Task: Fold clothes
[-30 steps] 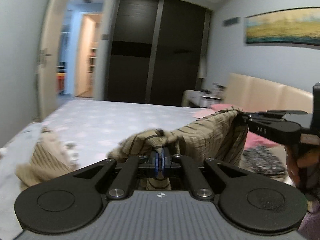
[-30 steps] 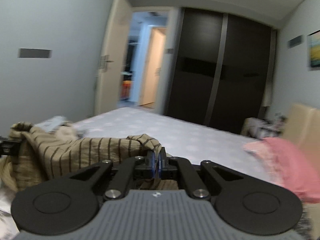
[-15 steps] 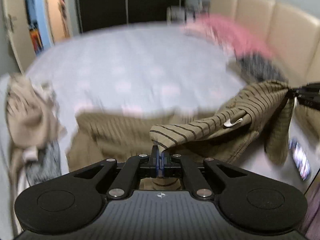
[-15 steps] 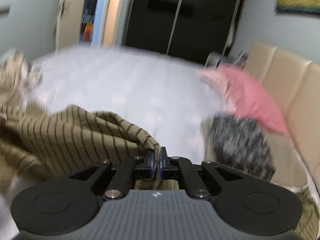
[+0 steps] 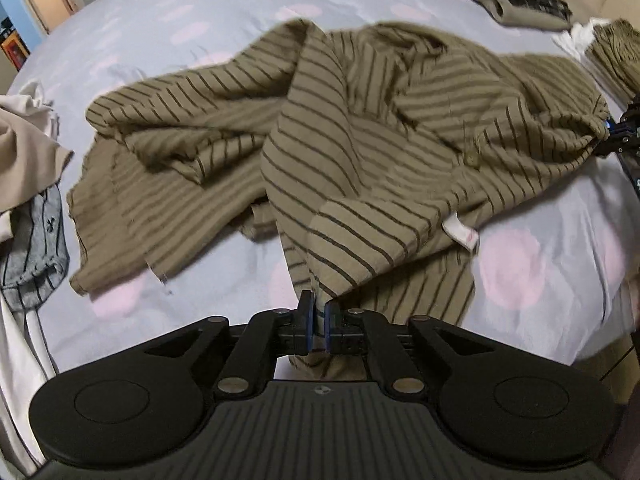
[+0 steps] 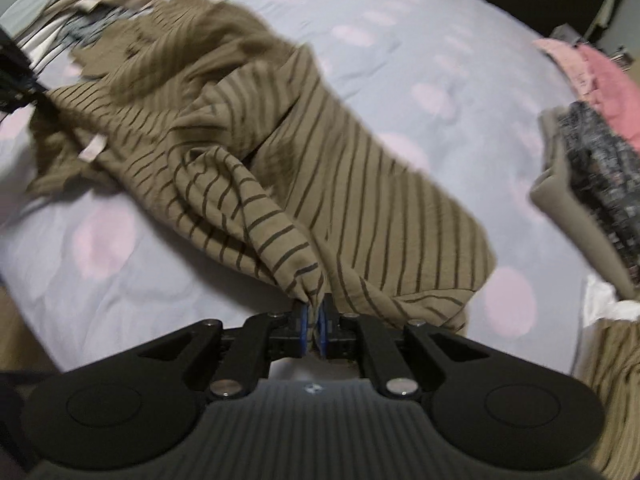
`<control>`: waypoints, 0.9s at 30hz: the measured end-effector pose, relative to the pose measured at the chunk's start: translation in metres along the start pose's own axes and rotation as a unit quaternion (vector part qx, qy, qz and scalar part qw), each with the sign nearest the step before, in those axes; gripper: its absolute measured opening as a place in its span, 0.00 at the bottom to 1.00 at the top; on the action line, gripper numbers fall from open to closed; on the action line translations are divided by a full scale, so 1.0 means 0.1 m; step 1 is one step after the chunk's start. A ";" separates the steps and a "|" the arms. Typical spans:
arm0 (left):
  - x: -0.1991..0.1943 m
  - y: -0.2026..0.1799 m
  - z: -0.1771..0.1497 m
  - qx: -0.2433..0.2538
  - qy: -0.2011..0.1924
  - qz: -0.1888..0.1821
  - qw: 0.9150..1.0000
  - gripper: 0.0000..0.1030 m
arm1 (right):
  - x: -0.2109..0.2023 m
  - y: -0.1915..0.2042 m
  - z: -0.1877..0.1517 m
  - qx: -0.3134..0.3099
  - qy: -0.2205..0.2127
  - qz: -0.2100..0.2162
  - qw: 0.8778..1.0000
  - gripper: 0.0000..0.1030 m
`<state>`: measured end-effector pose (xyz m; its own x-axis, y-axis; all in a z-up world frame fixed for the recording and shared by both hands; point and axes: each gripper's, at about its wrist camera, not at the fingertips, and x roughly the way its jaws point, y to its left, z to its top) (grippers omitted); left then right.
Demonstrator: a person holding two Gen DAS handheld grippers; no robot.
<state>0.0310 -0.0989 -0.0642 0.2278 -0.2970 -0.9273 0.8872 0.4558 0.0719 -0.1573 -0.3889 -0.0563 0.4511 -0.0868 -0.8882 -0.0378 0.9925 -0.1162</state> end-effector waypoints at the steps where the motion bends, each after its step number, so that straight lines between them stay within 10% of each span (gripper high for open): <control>1: 0.01 -0.01 -0.03 0.004 0.003 0.002 1.000 0.06 | 0.01 0.02 -0.03 -0.006 0.006 0.005 1.000 0.06; 9: -0.05 -0.09 -0.13 0.024 -0.004 0.004 1.000 0.42 | -0.07 0.21 -0.15 -0.063 0.007 0.022 0.998 0.31; 17: 0.10 -0.12 -0.10 0.024 0.019 0.028 0.999 0.42 | -0.33 0.46 0.03 -0.094 -0.090 -0.003 0.992 0.37; 22: 0.26 -0.05 -0.05 -0.007 0.035 0.020 0.999 0.42 | -0.08 0.53 0.17 -0.080 -0.076 -0.022 0.994 0.36; 27: 0.34 0.01 -0.03 -0.039 0.039 0.007 0.998 0.25 | 0.07 0.76 0.11 -0.104 -0.051 -0.019 0.993 0.12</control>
<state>0.0384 -0.1059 -0.0965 0.2057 -0.2244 -0.9526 0.8494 0.5244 0.0599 -0.1471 -0.3134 -0.0663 0.5435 -0.1044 -0.8329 -0.1976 0.9485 -0.2478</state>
